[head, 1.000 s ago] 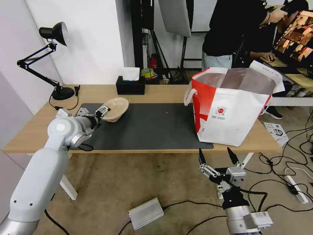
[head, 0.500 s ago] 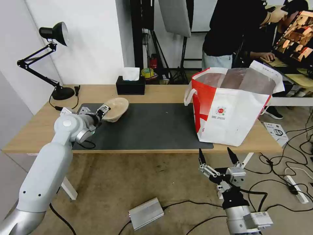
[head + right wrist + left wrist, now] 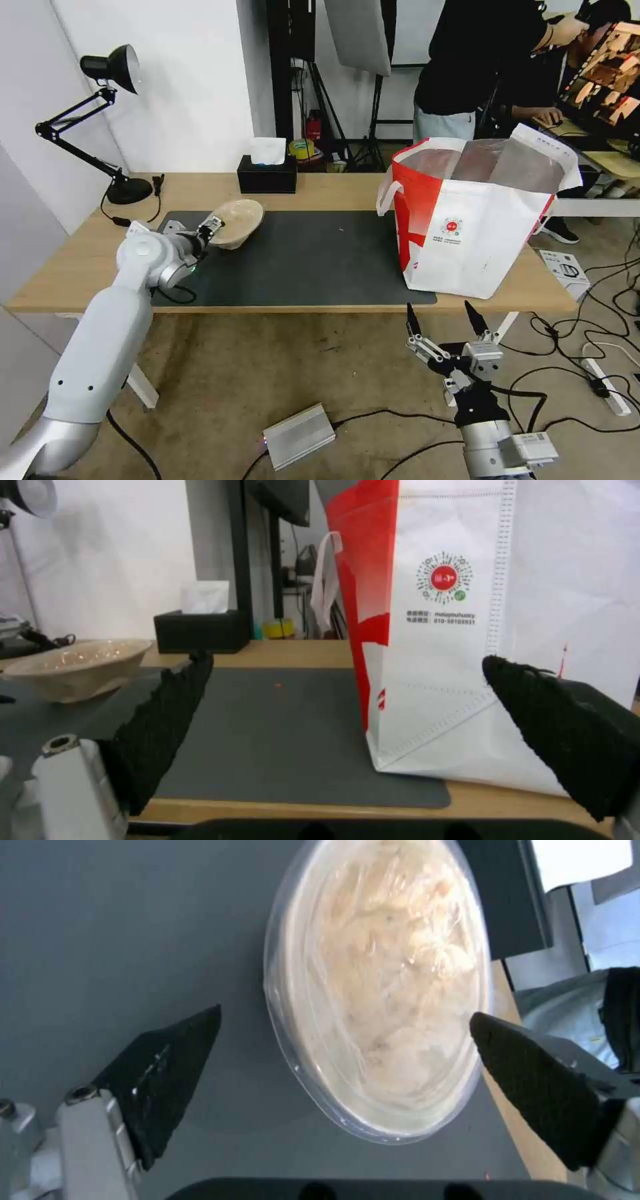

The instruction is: Pick up the trash from the table and place it into the takeout bag.

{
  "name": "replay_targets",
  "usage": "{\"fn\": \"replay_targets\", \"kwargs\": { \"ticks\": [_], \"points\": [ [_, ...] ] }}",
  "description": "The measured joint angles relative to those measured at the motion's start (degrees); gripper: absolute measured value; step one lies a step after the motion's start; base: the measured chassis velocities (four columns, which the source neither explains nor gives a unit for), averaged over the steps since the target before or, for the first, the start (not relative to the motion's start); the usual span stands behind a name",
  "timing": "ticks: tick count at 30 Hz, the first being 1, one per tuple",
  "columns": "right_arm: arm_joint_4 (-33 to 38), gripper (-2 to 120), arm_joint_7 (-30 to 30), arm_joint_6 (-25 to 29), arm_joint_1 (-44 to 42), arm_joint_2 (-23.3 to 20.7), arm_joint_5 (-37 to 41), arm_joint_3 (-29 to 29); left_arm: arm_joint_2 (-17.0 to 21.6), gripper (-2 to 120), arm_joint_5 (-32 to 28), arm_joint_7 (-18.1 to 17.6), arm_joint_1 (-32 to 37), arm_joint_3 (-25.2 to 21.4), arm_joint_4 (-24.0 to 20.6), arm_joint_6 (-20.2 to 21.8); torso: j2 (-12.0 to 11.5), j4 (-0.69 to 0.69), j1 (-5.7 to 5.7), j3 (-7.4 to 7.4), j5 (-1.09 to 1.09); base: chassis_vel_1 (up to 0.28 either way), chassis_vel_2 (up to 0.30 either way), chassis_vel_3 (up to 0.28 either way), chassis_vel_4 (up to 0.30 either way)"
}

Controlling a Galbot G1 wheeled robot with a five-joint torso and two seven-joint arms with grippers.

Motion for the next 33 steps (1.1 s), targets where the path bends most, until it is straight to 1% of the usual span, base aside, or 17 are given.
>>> {"fn": "replay_targets", "kwargs": {
  "ticks": [6,18,26,33],
  "points": [
    [0.0,100,0.0,0.0,0.0,0.0,0.0,0.0,-1.14,100,0.78,0.04,-0.99,0.61,1.45,0.06,0.0,0.0,0.0,0.0,0.0,0.0,0.0,0.0,0.0],
    [0.0,100,0.0,0.0,0.0,0.0,0.0,0.0,-2.04,100,1.21,0.8,-2.28,0.75,3.14,0.3,0.0,0.0,0.0,0.0,0.0,0.0,0.0,0.0,0.0],
    [0.0,100,0.0,0.0,0.0,0.0,0.0,0.0,-3.19,100,2.63,1.71,-3.2,1.14,5.23,0.31,0.0,0.0,0.0,0.0,0.0,0.0,0.0,0.0,0.0],
    [0.0,100,0.0,0.0,0.0,0.0,0.0,0.0,-3.76,100,3.4,1.89,-3.46,1.33,6.17,0.31,0.0,0.0,0.0,0.0,0.0,0.0,0.0,0.0,0.0]
  ]
}}
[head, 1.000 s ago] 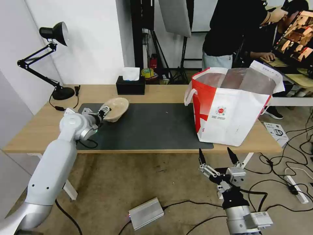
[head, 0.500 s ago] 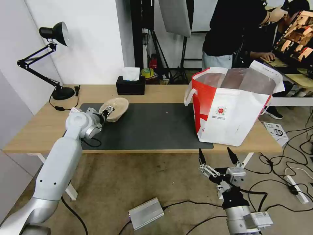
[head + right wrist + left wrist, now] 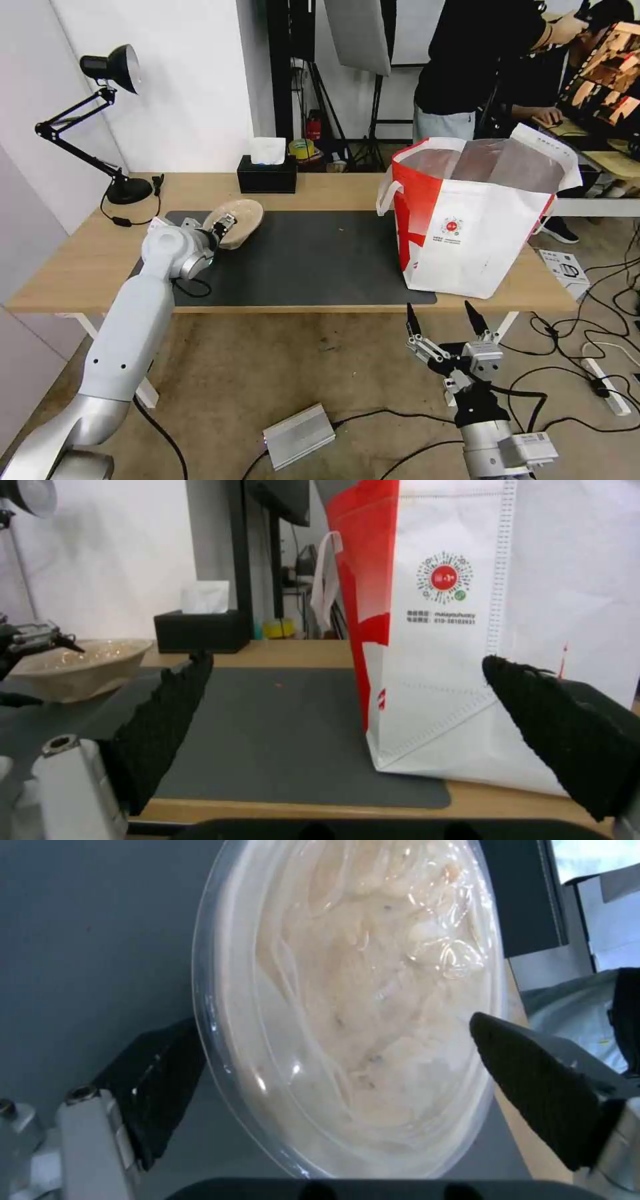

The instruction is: Pick up the trash from the table and place it into the takeout bag.

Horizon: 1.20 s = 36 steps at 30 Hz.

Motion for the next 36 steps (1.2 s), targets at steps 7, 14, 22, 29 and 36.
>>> {"fn": "replay_targets", "kwargs": {
  "ticks": [7,14,22,29,36],
  "points": [
    [0.0,100,0.0,0.0,0.0,0.0,0.0,0.0,-0.56,88,1.26,0.8,-0.07,0.09,0.71,-0.26,0.0,0.0,0.0,0.0,0.0,0.0,0.0,0.0,0.0],
    [0.0,100,0.0,0.0,0.0,0.0,0.0,0.0,-0.46,64,1.64,1.56,0.16,-0.05,0.64,-0.47,0.0,0.0,0.0,0.0,0.0,0.0,0.0,0.0,0.0],
    [0.0,100,0.0,0.0,0.0,0.0,0.0,0.0,0.06,33,1.62,2.15,0.98,-0.59,-0.48,-0.57,0.0,0.0,0.0,0.0,0.0,0.0,0.0,0.0,0.0],
    [0.0,100,0.0,0.0,0.0,0.0,0.0,0.0,0.28,7,1.63,2.65,1.62,-0.72,-0.85,-0.61,0.0,0.0,0.0,0.0,0.0,0.0,0.0,0.0,0.0],
    [0.0,100,0.0,0.0,0.0,0.0,0.0,0.0,1.03,1,1.65,2.77,2.45,-0.99,-2.32,-0.79,0.0,0.0,0.0,0.0,0.0,0.0,0.0,0.0,0.0]
  ]
}}
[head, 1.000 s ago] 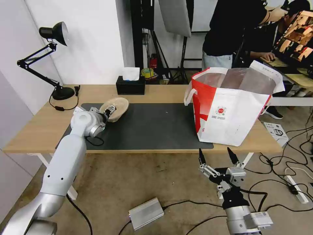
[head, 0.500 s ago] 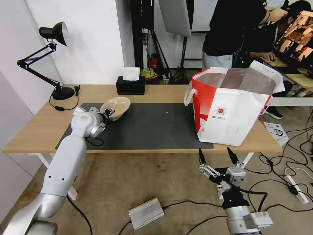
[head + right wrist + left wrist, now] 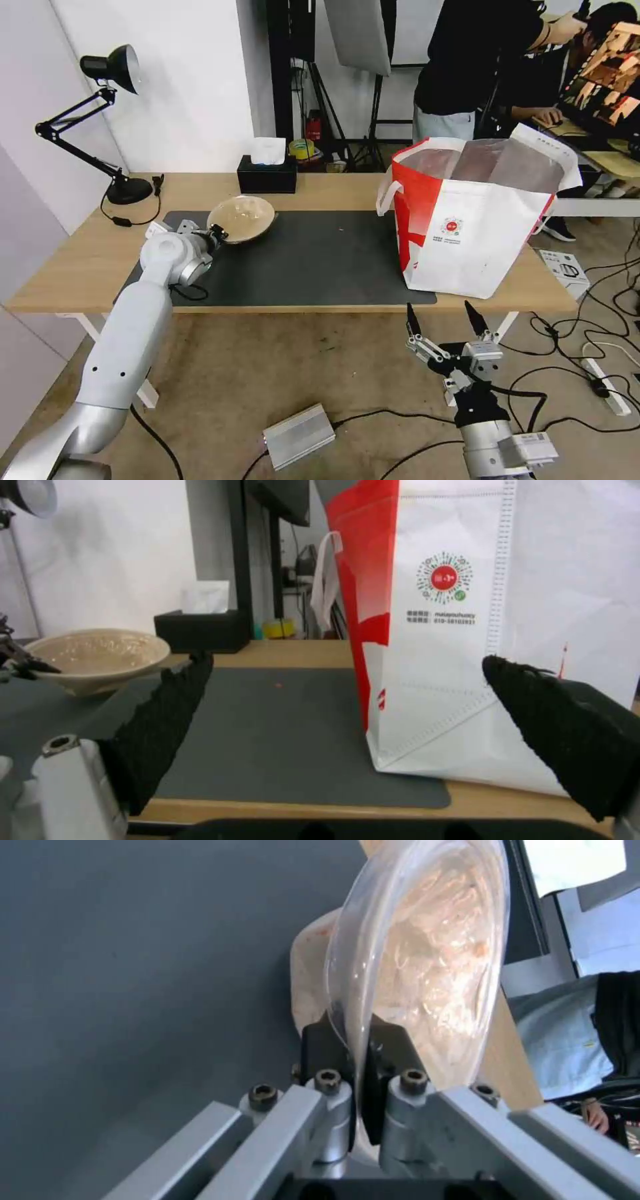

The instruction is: Pick up the trash from the table and place it into the takeout bag.

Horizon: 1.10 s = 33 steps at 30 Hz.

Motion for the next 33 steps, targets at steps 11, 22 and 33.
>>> {"fn": "replay_targets", "kwargs": {
  "ticks": [11,22,33],
  "points": [
    [0.0,100,0.0,0.0,0.0,0.0,0.0,0.0,3.24,1,-1.36,0.19,3.86,-1.62,-5.34,-0.05,0.0,0.01,0.0,0.0,0.0,0.0,0.0,0.0,0.0],
    [0.0,100,0.0,0.0,0.0,0.0,0.0,0.0,7.56,1,-4.61,1.02,5.76,-1.92,-14.69,-1.13,0.0,0.01,0.0,0.0,0.02,0.0,0.0,0.0,0.0],
    [0.0,100,0.0,0.0,0.0,0.0,0.0,0.0,9.79,1,-6.5,4.03,-0.93,3.17,-18.16,-4.13,0.0,0.0,0.0,0.0,0.0,0.0,0.0,0.0,0.0]
  ]
}}
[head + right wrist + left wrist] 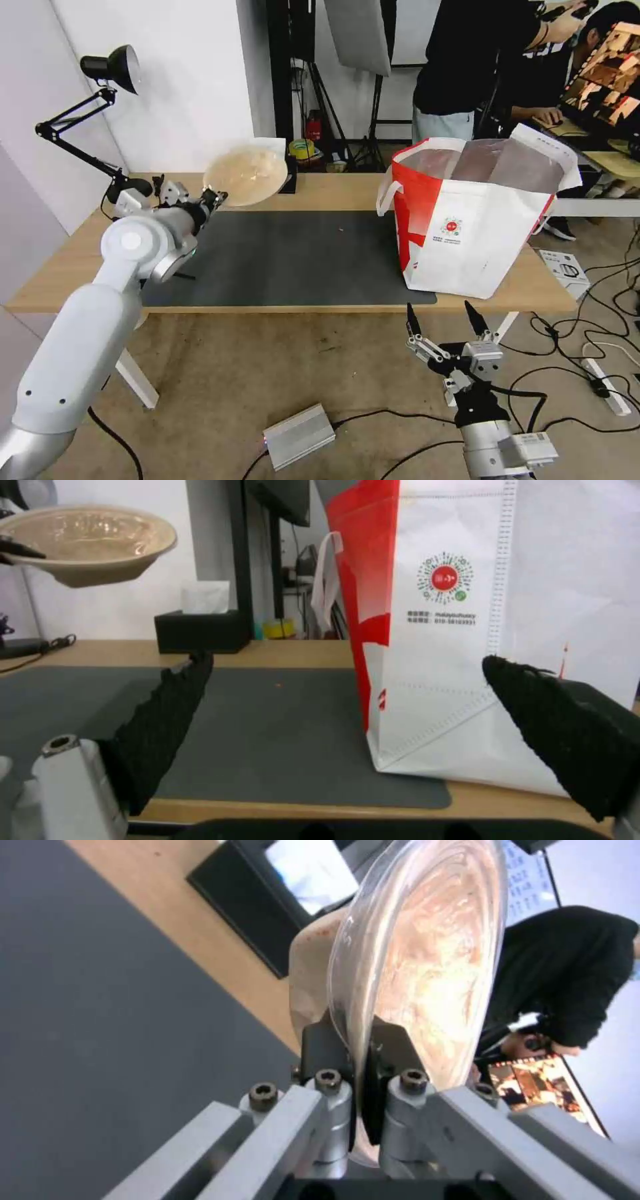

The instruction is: Pick up the trash from the table and place it into the takeout bag.

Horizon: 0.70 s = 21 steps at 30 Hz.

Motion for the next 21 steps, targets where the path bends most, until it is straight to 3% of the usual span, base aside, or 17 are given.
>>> {"fn": "replay_targets", "kwargs": {
  "ticks": [3,11,21],
  "points": [
    [0.0,100,0.0,0.0,0.0,0.0,0.0,0.0,0.33,1,0.04,1.12,-0.82,0.9,0.54,-0.24,0.0,0.0,0.0,0.0,-0.01,0.0,0.0,0.0,0.0],
    [0.0,100,0.0,0.0,0.0,0.0,0.0,0.0,0.81,1,0.24,8.03,-5.01,4.8,0.54,-2.21,0.0,0.01,0.0,0.0,0.0,0.0,0.0,0.0,0.0],
    [0.0,100,0.0,0.0,0.0,0.0,0.0,0.0,-0.67,1,0.78,12.71,-10.39,10.3,1.44,-4.26,0.0,0.0,0.0,0.0,0.01,0.0,0.0,0.0,0.0]
  ]
}}
